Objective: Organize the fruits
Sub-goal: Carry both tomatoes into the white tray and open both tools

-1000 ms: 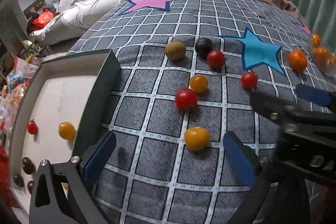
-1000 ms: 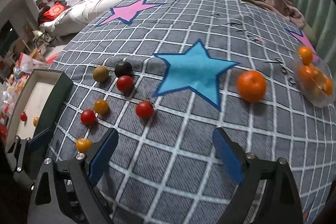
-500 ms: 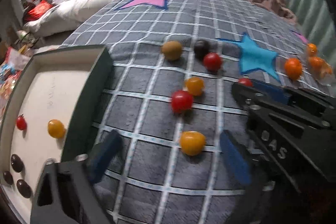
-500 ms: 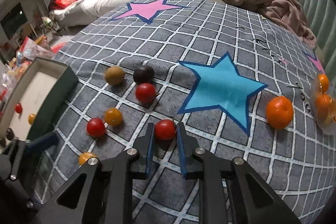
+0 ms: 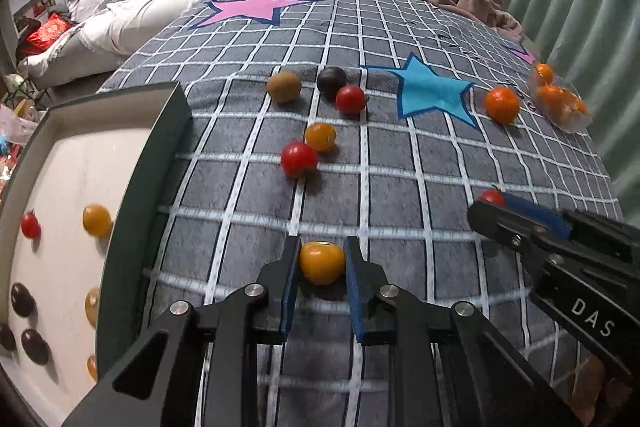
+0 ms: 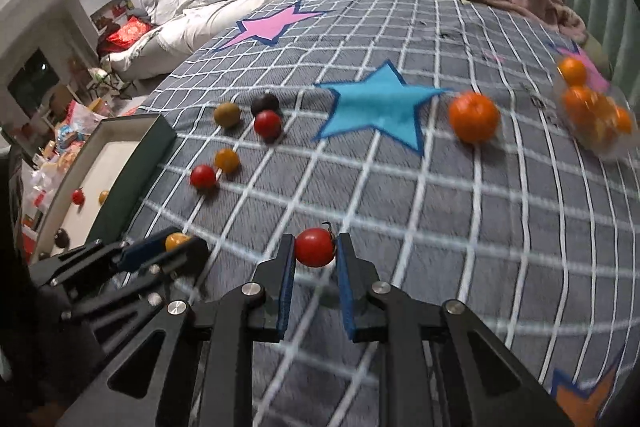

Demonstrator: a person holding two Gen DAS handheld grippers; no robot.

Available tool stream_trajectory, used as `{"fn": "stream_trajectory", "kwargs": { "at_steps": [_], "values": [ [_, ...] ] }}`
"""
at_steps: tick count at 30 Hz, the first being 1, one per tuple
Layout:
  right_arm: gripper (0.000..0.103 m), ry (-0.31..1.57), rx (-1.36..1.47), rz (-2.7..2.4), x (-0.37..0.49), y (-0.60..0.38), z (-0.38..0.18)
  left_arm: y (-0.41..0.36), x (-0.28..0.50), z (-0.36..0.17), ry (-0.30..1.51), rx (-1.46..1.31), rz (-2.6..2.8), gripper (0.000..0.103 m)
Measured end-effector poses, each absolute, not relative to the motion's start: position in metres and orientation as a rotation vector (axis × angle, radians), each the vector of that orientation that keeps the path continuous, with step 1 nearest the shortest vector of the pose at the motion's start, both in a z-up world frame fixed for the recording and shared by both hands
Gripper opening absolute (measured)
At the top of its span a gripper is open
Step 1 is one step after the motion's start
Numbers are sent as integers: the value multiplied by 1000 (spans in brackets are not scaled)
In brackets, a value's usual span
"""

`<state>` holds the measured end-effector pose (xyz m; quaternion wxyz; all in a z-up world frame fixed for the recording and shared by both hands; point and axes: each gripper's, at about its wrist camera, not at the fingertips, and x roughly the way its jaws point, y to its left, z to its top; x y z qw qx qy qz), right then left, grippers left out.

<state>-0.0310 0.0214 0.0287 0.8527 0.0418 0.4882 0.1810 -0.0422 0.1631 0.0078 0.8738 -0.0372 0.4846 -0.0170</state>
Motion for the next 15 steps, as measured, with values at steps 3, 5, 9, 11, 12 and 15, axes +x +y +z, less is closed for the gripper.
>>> {"fn": "stream_trajectory", "kwargs": {
  "at_steps": [3,5,9,11,12,15],
  "values": [
    [22,1034,107,380,-45,16,27,165,-53,8,1012,-88,-55,23],
    [22,1037,112,375,-54,14,26,165,-60,8,1011,-83,-61,23],
    [22,1046,133,366,-69,8,23,163,-74,8,1007,-71,-69,23],
    [22,1050,139,362,-77,7,22,161,-80,8,1006,-58,-71,23],
    [22,1052,141,362,-80,6,21,160,-83,8,1006,-53,-75,23],
    [22,1053,149,361,-91,5,22,160,-94,8,1014,-58,-89,23]
  ]
}}
